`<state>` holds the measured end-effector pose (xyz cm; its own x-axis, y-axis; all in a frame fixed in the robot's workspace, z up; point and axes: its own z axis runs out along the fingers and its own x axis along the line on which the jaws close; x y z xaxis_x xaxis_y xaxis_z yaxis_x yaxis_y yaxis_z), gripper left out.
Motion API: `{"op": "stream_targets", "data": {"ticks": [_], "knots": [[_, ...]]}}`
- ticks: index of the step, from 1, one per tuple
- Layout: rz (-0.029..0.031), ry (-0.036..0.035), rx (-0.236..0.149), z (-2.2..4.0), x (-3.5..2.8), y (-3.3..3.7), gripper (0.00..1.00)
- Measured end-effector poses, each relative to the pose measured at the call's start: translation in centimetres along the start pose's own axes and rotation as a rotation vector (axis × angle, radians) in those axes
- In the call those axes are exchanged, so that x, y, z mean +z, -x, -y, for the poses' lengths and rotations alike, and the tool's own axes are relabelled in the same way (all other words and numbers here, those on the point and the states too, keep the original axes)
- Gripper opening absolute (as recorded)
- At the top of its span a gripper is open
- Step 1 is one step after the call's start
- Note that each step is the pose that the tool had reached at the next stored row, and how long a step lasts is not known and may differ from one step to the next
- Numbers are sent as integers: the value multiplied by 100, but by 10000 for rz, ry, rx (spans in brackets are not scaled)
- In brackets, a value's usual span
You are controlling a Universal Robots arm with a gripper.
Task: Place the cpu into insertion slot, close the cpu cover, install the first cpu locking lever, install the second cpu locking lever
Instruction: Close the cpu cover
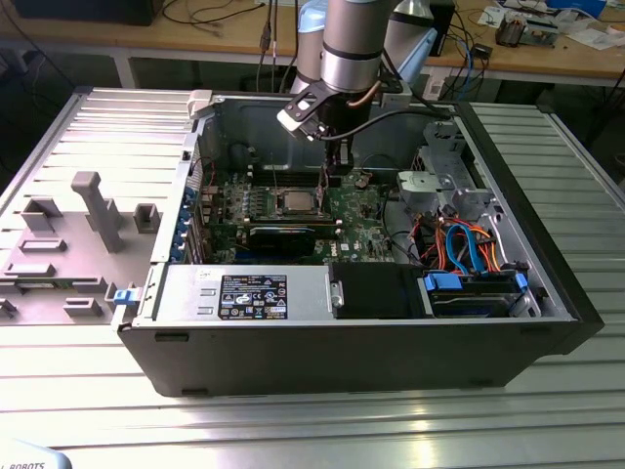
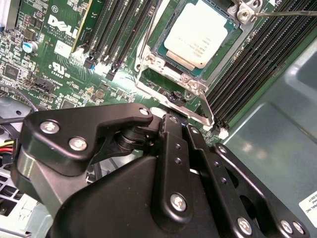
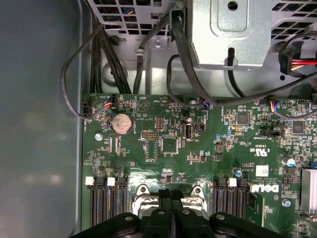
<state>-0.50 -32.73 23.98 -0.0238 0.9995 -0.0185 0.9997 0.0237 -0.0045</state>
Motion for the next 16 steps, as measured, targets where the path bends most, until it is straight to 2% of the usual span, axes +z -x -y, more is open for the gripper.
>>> {"op": "stream_targets", "data": {"ticks": [16], "knots": [[-2,-37,-1,49,4,1,11]]}}
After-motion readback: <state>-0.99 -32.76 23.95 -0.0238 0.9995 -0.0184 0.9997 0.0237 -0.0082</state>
